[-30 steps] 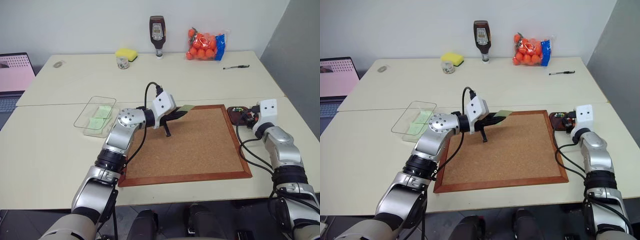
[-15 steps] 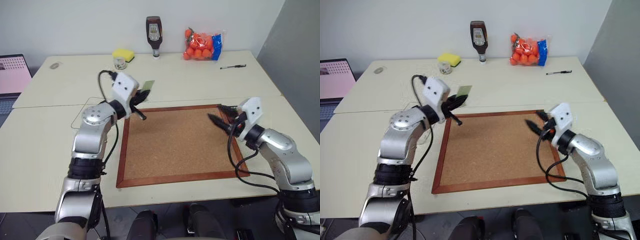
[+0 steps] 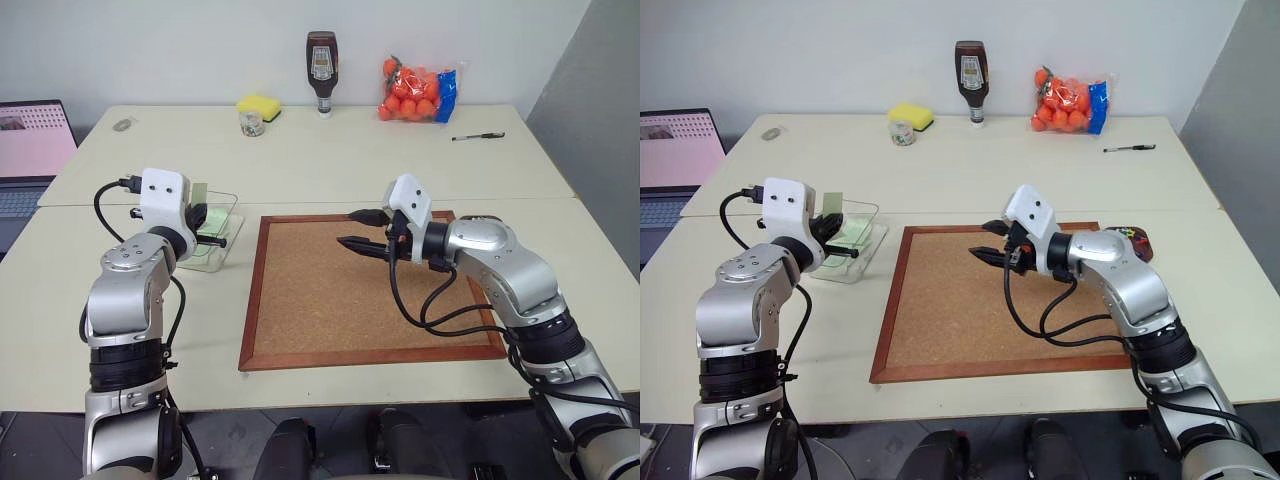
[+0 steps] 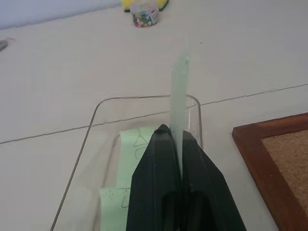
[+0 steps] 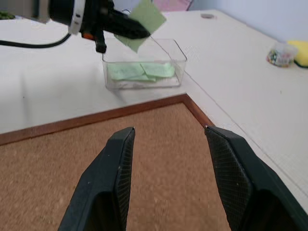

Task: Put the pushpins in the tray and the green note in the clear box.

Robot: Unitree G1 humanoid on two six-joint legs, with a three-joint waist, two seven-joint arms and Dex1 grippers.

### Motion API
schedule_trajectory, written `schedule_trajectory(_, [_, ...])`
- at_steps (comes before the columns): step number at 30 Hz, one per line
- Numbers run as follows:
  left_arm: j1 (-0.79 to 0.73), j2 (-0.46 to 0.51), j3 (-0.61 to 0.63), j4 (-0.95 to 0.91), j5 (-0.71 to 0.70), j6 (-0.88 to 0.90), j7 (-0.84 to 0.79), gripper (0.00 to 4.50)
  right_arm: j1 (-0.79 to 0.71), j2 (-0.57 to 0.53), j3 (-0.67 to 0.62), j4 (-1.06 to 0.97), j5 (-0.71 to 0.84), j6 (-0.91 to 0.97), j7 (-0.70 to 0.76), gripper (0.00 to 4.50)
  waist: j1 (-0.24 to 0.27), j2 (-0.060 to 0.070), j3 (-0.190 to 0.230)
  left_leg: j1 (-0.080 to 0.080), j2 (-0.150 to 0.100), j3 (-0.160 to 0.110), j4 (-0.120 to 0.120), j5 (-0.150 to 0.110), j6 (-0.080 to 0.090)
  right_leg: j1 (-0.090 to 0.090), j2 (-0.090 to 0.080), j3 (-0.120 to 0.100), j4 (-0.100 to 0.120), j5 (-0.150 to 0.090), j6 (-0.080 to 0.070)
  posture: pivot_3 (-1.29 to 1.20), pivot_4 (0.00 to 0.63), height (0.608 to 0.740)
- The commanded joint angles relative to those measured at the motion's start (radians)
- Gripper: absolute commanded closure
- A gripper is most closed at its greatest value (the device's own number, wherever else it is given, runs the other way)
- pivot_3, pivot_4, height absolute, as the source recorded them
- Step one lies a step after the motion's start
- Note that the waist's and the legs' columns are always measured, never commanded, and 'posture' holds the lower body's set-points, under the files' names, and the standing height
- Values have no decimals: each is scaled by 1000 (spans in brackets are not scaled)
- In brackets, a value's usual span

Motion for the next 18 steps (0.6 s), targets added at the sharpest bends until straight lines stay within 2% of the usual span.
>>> schedule_trajectory(1, [-21,-3,45,-15,-23,29,42,4500,-13,7,-8,-5,-13,-19,16,2044,1,0,0,0,0,0,0,0,0,0,0,0,0,0,0,0,150,740])
schedule_trajectory(5, [-23,-37,84,-24,-60,89,84,4500,-9,12,-11,-12,-18,-16,20,2044,2,0,0,-1,-1,1,0,0,0,0,-1,0,-2,0,0,0,150,740])
schedule_trajectory(8, [-28,-42,79,-37,-70,114,96,4037,-5,15,-14,-21,-20,-12,23,2008,1,0,0,-1,-1,1,0,0,0,0,-1,0,-1,0,0,0,150,740])
schedule_trajectory(10, [-37,-43,81,-39,-84,125,101,3526,-4,17,-16,-24,-21,-10,24,2008,1,0,0,-1,-1,0,0,0,0,0,-1,0,-1,0,0,0,150,740])
schedule_trajectory(11, [-45,-41,80,-38,-87,130,104,3454,-4,19,-17,-26,-21,-9,23,2008,1,0,0,-1,-1,0,0,0,0,0,-1,-1,-1,0,0,0,150,740])
schedule_trajectory(12, [-50,-39,78,-37,-90,133,106,3117,-4,21,-18,-27,-20,-8,22,2008,1,0,0,-1,-1,0,0,0,0,0,-1,-1,-1,0,0,0,150,740])
schedule_trajectory(18, [-72,-27,57,-31,-88,134,118,1892,-3,30,-22,-35,-20,-5,16,2008,1,0,0,-1,-1,0,0,0,0,0,-1,-1,-1,0,0,0,150,740])
